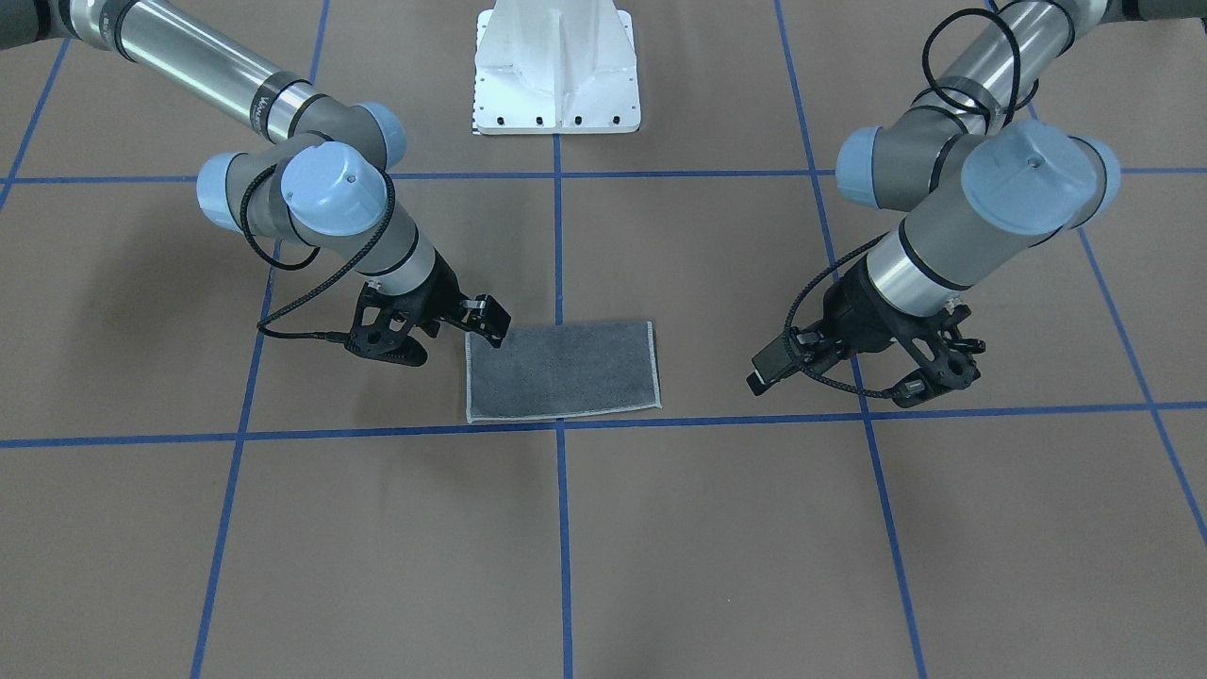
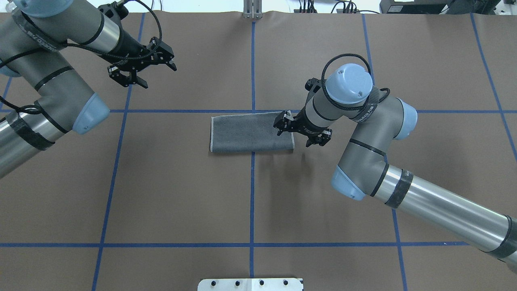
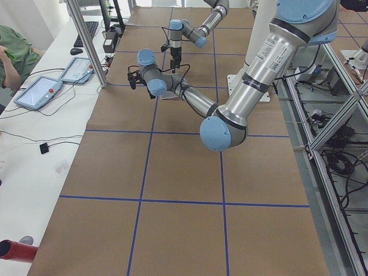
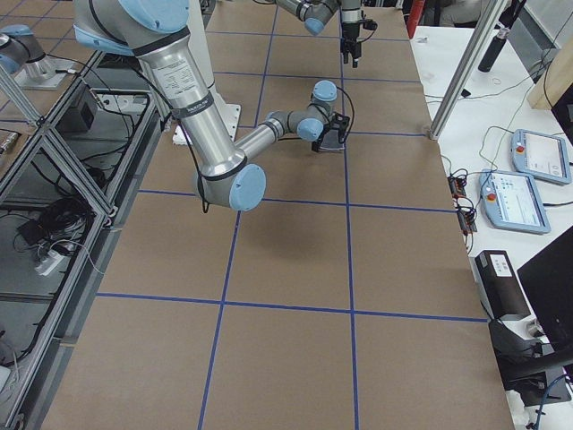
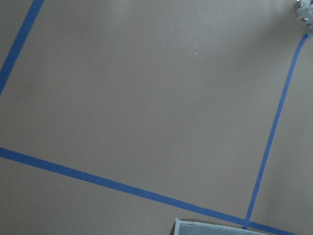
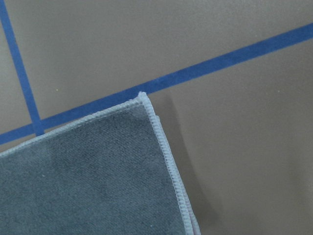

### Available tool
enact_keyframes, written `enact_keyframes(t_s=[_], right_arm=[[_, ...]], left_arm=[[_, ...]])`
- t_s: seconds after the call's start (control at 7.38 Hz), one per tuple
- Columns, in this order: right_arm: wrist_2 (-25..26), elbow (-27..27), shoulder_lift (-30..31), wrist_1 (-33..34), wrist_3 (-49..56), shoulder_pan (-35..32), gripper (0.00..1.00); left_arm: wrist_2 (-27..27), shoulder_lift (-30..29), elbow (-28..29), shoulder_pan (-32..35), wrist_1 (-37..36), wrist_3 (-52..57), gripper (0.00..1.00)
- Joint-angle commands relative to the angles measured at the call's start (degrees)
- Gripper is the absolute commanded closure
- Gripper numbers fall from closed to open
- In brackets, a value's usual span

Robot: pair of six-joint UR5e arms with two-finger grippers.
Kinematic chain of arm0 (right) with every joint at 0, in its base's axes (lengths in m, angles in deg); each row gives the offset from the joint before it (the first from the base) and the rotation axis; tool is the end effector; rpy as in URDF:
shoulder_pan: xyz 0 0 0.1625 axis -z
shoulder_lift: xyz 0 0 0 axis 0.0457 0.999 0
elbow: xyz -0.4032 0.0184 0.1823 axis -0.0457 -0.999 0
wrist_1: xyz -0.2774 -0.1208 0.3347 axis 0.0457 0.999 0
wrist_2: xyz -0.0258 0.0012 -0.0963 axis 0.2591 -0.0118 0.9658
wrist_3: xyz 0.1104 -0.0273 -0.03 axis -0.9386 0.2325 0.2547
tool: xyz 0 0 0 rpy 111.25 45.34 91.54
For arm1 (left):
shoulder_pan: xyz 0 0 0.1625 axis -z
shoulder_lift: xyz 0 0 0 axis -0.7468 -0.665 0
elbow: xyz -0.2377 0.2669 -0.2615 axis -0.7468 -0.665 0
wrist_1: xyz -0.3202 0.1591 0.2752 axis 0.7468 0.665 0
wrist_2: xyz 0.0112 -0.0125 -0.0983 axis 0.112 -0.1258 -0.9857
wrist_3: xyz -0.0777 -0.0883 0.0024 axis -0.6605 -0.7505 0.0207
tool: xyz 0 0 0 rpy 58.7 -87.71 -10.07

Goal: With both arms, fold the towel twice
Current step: 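Grasp the folded towel's end nearest the right gripper with the right gripper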

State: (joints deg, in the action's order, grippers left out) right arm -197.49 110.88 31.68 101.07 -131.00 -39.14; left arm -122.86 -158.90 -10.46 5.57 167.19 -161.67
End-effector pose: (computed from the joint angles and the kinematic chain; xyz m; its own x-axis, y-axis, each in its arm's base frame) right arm -0.5727 -0.5205 0.3079 0.4946 0.3008 0.8154 -0.1886 0.9530 -0.2371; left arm 0.3931 -0.6369 0.2917 0.3555 -0.3345 -0.8727 0.2629 0.9319 -0.2501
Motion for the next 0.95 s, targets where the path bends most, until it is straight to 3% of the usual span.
enact_keyframes(t_s=[0.0,0.81], right_arm=[[0.3,-0.6,-0.5,0.0,0.0,0.0,0.13],[1.2,-2.2,-1.6,-0.1,0.4,0.6,0.23]], left_arm=[[0.1,0.5,0.1,-0.1,0.1,0.1,0.0],[0.4,0.7,0.0,-0.2,0.1,0.1,0.0]])
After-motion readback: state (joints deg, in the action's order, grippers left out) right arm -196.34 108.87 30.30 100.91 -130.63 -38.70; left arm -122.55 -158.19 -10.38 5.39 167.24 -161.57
